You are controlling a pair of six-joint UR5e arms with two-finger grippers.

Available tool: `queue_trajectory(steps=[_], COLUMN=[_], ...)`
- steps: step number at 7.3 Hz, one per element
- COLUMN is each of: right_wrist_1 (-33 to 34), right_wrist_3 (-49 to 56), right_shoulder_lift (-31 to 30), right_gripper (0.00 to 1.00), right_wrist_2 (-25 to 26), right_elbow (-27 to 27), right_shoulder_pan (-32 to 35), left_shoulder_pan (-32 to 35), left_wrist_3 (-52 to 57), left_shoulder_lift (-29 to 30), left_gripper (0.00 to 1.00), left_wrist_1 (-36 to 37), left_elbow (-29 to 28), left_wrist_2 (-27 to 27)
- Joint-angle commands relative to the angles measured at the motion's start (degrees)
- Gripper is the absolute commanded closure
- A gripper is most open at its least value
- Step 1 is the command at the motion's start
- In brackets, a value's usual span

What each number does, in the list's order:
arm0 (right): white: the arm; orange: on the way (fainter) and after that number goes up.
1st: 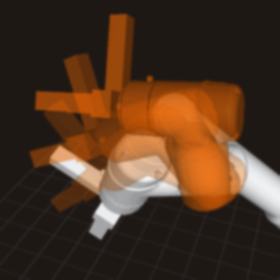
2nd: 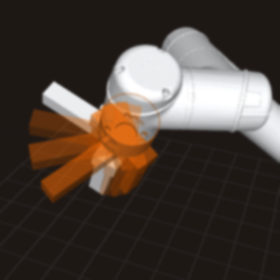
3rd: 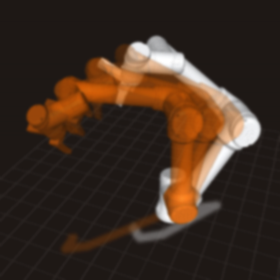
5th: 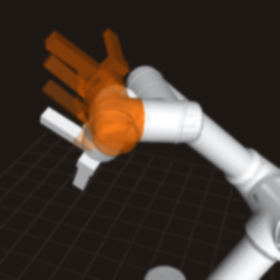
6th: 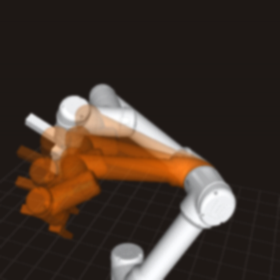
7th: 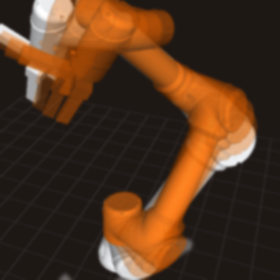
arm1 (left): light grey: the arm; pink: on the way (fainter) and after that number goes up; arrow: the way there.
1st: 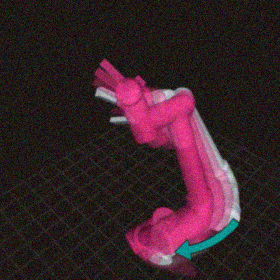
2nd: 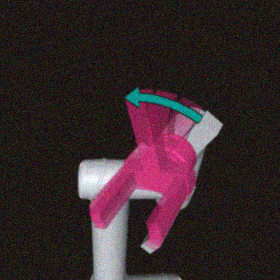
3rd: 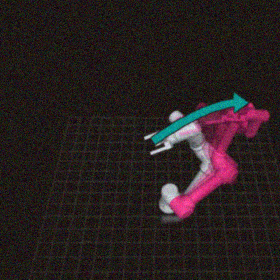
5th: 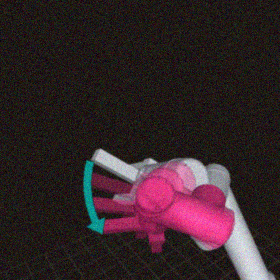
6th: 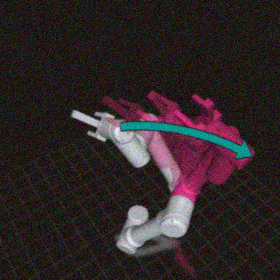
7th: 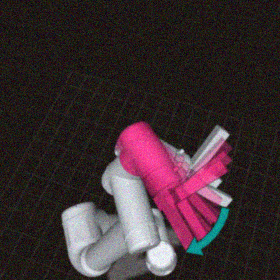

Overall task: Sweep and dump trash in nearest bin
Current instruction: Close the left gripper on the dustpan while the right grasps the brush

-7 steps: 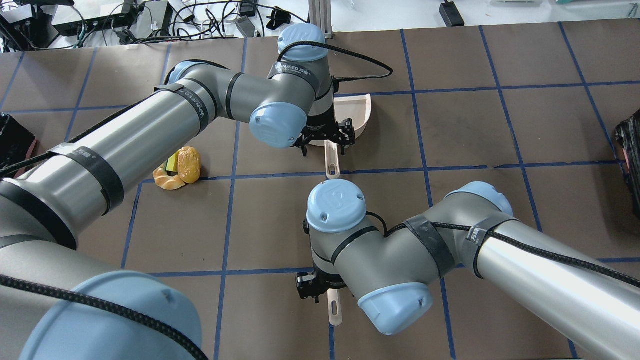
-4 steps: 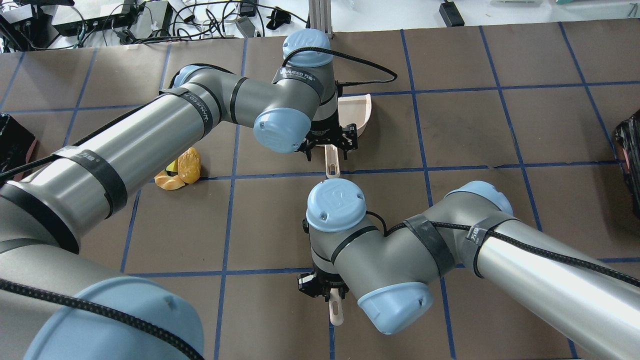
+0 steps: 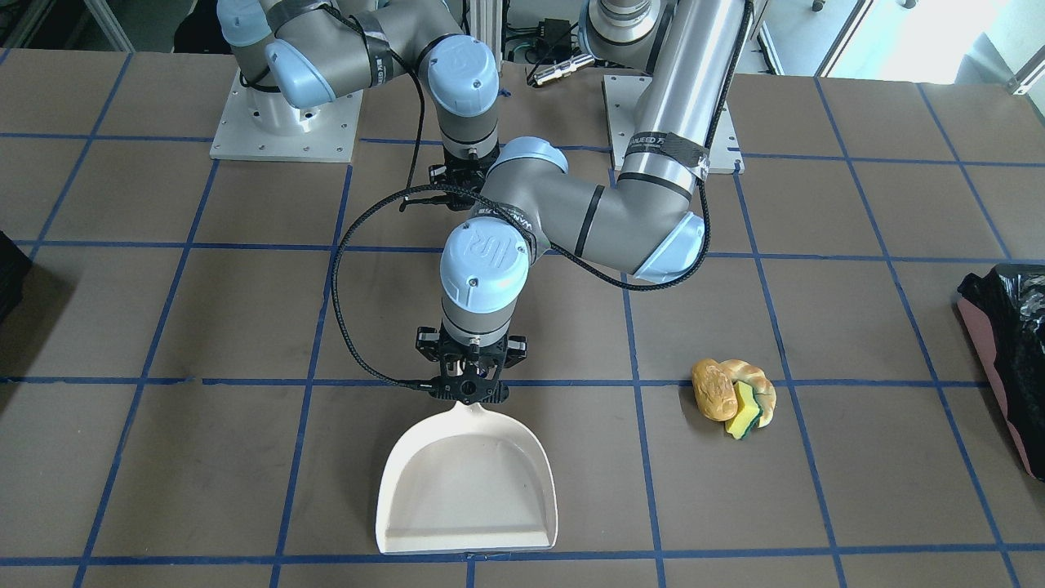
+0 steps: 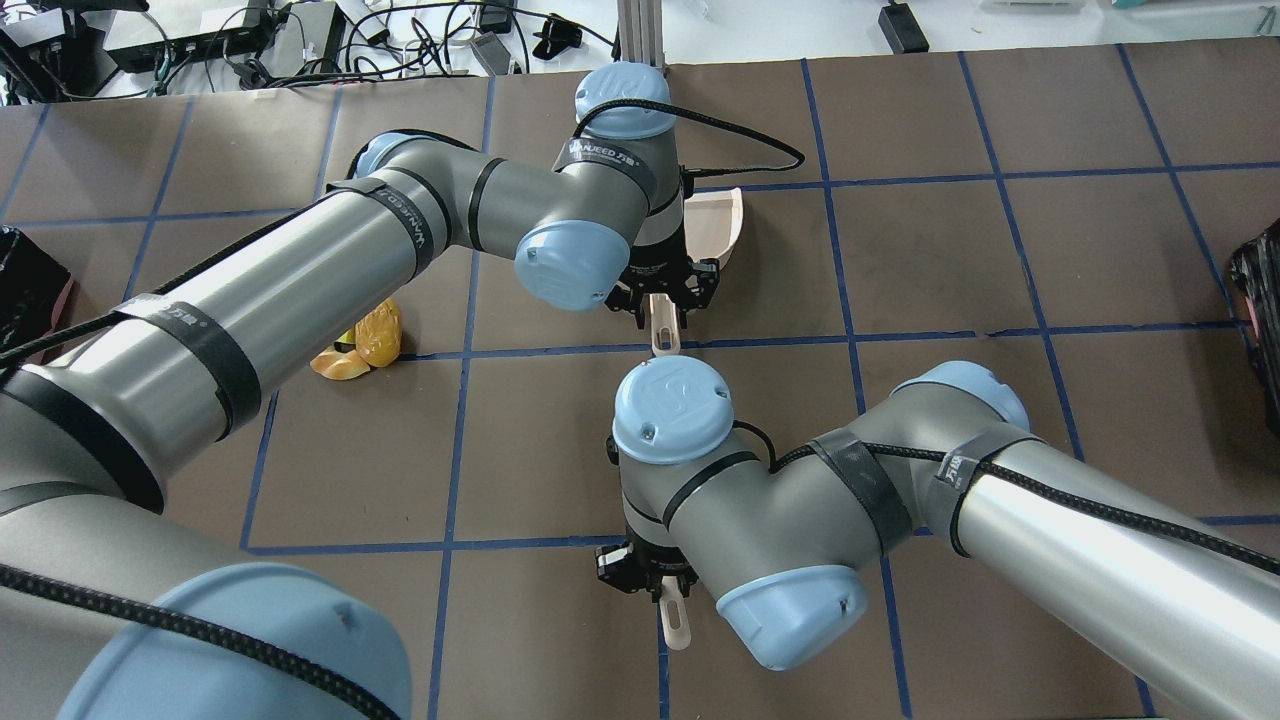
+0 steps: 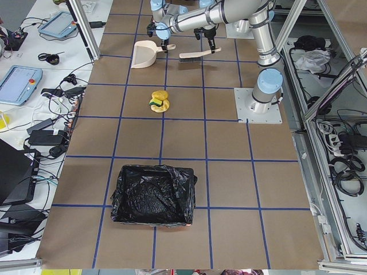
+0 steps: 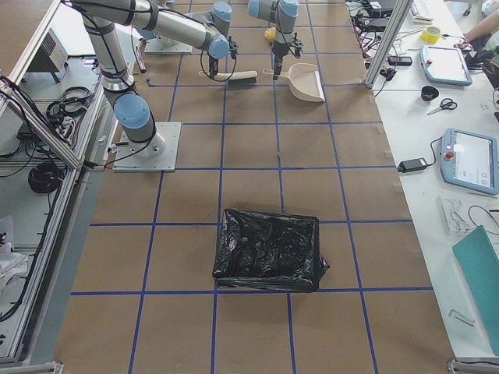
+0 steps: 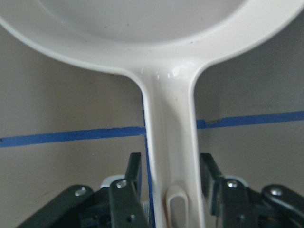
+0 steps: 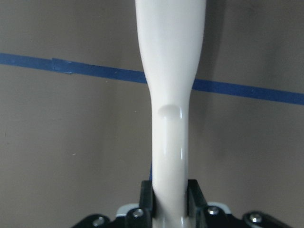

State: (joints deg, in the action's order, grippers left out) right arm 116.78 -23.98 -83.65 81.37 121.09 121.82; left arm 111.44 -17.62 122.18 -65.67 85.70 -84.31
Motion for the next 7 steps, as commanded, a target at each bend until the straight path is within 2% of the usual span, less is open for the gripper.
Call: queue_trajectory(steps=[1,2,3,5,7], right_wrist_1=[-0.41,-0.58,-0.93,-0.24,0.64], right_wrist_3=[-4.38,-8.24,-9.49,-20.79,-35.71], right_shoulder_lift=[-0.37,-1.16,-1.51,-1.78,-1.78], right_gripper=[1.00,1.00,1.00,1.00,1.00], right_wrist_2=[-0.08,-0.08,-0.08,-0.16,1.15], right_elbow=[-0.07,0.02,0.20,-0.07,-0.68], right_shoulder_pan=[0.00,0.09,0.09,1.66,2.20], left_shoulder_pan=[0.27,0.27,0.18,-1.21,-6.99], left_wrist_3=[0.13,0.22,0.74,6.77,15.62], left_shoulder_lift=[-0.19,-0.19,-0.71,-2.03,-5.18], left_gripper=[0.82,1.00,1.00,1.00,1.00], left_wrist_1=[-0.16,-0.42,-1.03,-2.09,-5.06], left_elbow=[0.00,0.00,0.00,-0.26,-0.18], left_wrist_2=[0.03,-0.06,-0.23,-3.55,-7.52])
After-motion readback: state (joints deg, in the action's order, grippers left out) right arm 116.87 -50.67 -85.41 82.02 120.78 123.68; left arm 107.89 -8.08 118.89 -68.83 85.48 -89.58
